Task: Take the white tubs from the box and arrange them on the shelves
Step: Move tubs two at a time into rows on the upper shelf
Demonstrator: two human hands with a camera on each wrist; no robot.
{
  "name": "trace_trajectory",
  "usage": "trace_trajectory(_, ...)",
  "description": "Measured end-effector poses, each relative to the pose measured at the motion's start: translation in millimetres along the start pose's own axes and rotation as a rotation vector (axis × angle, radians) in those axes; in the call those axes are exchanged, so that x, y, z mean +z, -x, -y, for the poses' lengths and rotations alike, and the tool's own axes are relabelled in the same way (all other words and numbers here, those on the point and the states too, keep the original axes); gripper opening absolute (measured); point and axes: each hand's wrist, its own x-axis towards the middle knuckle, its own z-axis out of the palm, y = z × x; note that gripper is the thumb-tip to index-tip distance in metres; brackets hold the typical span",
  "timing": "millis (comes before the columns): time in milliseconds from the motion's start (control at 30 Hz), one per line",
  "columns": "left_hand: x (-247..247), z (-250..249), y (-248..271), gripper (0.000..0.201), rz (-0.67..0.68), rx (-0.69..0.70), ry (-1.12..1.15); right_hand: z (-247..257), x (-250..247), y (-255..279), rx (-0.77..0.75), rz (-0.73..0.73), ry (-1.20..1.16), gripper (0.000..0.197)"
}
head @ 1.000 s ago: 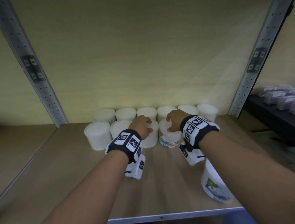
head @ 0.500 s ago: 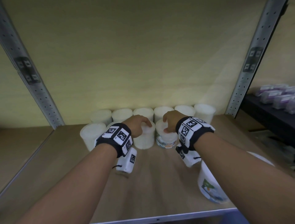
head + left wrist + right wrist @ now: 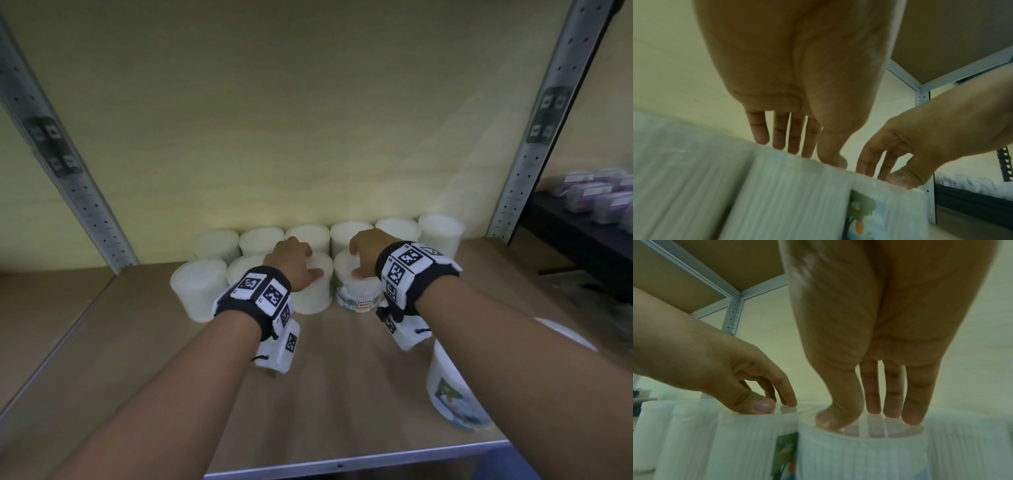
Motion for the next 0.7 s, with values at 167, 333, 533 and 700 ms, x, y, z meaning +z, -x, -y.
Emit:
trace_trajectory(167, -8, 1, 0, 0.053, 0.119, 0.067, 0.071, 5, -5, -2, 0.034, 0.09, 0.013, 0.054)
trace_trajectory(333, -13, 1, 2, 0.061, 0.178, 0.146, 0.128, 5, -7, -3, 0.018, 0.114, 0.037, 0.056)
trace_trajectory(533, 0, 1, -1, 0.042, -0.151, 0.068, 0.156, 3, -4, 0, 0.032, 0.055, -0.03, 0.054)
trace_trajectory(700, 10, 0, -5, 0.051, -0.12, -0.008, 0.038, 2, -3, 0, 0.027, 0.041, -0.033, 0.051)
